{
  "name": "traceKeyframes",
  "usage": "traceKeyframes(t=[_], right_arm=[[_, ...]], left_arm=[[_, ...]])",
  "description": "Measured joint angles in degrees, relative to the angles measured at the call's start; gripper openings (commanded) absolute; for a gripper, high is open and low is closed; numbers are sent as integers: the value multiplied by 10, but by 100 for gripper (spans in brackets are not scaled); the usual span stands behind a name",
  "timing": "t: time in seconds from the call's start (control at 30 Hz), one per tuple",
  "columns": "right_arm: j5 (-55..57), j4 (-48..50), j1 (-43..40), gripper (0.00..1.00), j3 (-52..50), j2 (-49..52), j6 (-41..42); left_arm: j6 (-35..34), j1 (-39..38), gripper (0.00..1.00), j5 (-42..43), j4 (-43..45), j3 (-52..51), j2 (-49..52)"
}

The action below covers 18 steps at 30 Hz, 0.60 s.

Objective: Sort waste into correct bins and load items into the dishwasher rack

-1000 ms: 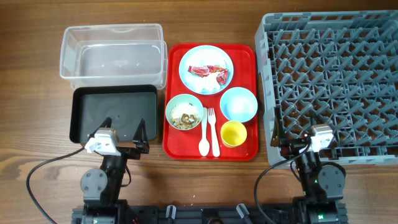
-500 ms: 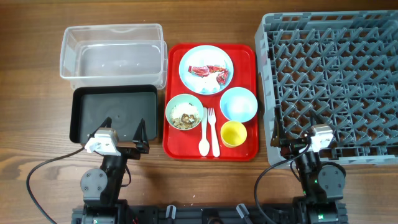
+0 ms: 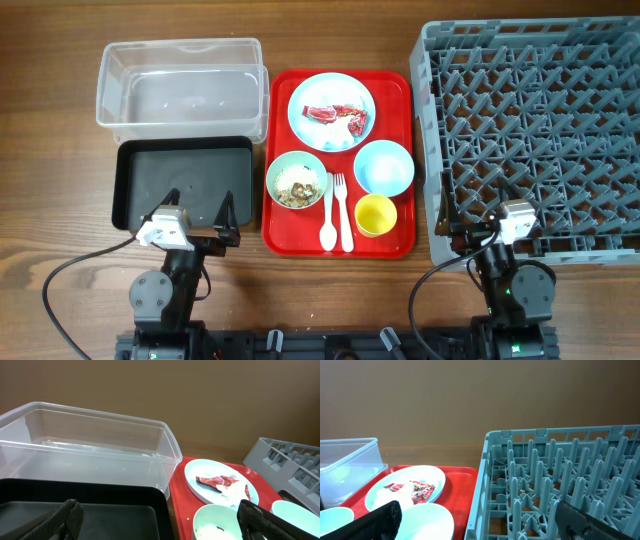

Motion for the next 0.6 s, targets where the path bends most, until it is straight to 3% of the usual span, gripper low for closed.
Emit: traceKeyframes(t=[0.43,0.6], right_arm=[[0,1,0,99,0,0,2],[0,1,0,100,0,0,39]], left_arm=[[0,0,100,0,0,0,0],[0,0,100,0,0,0,0]])
